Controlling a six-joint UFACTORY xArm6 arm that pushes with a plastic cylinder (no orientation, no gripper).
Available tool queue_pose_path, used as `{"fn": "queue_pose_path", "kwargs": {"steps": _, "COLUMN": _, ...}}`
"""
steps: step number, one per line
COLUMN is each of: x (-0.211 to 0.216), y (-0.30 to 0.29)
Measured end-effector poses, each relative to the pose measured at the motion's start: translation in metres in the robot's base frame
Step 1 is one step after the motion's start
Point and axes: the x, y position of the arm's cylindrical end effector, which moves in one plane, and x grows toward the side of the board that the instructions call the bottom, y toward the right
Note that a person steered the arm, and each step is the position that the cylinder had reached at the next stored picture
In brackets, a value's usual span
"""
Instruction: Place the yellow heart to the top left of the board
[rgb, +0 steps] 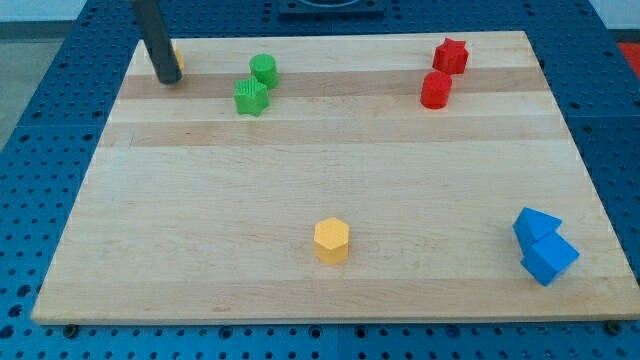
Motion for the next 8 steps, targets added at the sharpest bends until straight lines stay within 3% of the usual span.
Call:
{"fn": "queue_pose_path", "kwargs": {"steps": 1, "x": 0.017, "y": -0.024}}
{"fn": "queue_pose_path", "kwargs": {"steps": 5, "x": -0.038, "y": -0.042}}
{"fn": "queue_pose_path", "kwargs": {"steps": 8, "x": -0.022, "y": -0.036}}
